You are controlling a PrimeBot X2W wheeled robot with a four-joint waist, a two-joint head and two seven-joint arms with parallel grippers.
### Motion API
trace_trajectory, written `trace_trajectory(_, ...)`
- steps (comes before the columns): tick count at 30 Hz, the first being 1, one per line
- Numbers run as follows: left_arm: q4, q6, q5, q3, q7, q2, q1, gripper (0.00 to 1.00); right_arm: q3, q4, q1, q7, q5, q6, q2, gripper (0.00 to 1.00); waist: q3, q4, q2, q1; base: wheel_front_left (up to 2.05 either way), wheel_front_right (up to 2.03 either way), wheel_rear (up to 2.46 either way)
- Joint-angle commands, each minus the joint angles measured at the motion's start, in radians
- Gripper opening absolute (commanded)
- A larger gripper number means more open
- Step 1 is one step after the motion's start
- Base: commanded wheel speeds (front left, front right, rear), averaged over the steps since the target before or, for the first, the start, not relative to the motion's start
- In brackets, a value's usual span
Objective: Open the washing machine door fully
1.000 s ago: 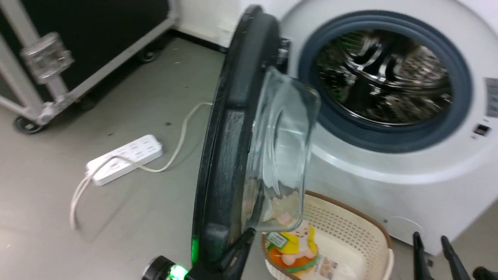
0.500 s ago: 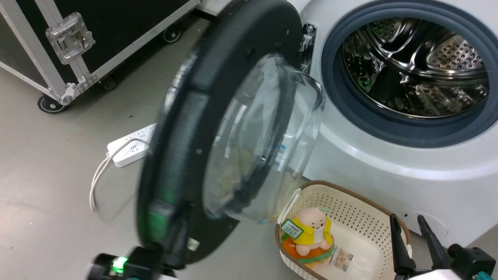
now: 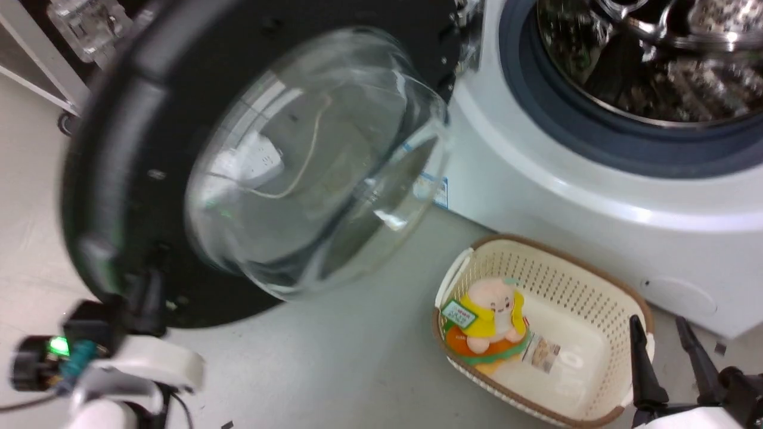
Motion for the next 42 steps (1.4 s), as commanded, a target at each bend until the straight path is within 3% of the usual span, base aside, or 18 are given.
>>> trace_trajectory(1,0.049,0.0,-0.014,0.029,-0.012,0.022,-0.042,0.0,-0.004,-0.021,-0.004,0.009,-0.011,0.001,-0.01,1.0,0.044,-0.027,0.0,-0.0002,0.0,0.0,0.0)
trace_trajectory(12,0.373,-0.031,-0.097,0.162,-0.078,0.13,-0.266,0.0,-0.017,-0.107,-0.028,0.066,-0.034,0.001,-0.036,1.0,0.138,-0.084,0.0,-0.0002,0.0,0.0,0.0)
trace_trajectory(16,0.485,-0.042,-0.122,0.197,-0.112,0.153,-0.336,0.0,-0.019,-0.125,-0.033,0.082,-0.035,0.001,-0.039,1.0,0.163,-0.102,0.0,-0.0002,0.0,0.0,0.0)
trace_trajectory(21,0.525,-0.046,-0.115,0.199,-0.128,0.155,-0.35,0.0,-0.022,-0.118,-0.038,0.068,-0.026,0.001,-0.038,1.0,0.154,-0.112,0.0,-0.0002,0.0,0.0,0.0)
trace_trajectory(28,0.406,-0.052,-0.066,0.169,-0.135,0.122,-0.292,0.0,-0.016,-0.097,-0.037,0.031,-0.005,0.001,-0.026,1.0,0.085,-0.116,0.0,-0.0002,0.0,0.0,0.0)
trace_trajectory(29,0.237,-0.072,-0.059,0.14,-0.135,0.052,-0.208,0.0,-0.007,-0.085,-0.025,0.007,0.012,0.001,-0.016,1.0,0.008,-0.13,0.0,-0.0002,0.0,0.0,0.0)
trace_trajectory(31,0.198,-0.073,-0.047,0.128,-0.135,0.041,-0.181,0.0,-0.002,-0.084,-0.024,0.002,0.015,0.001,-0.014,1.0,-0.01,-0.138,0.0,-0.0002,0.0,0.0,0.0)
trace_trajectory(32,0.127,-0.072,-0.042,0.108,-0.135,0.009,-0.131,0.0,0.006,-0.088,-0.021,-0.005,0.018,0.001,-0.01,1.0,-0.04,-0.157,0.0,-0.0002,0.0,0.0,0.0)
trace_trajectory(42,-0.013,-0.065,-0.013,-0.02,-0.136,-0.116,0.013,0.0,0.017,-0.144,0.004,-0.013,0.011,0.001,0.003,1.0,-0.124,-0.278,0.0,-0.0002,0.0,0.0,0.0)
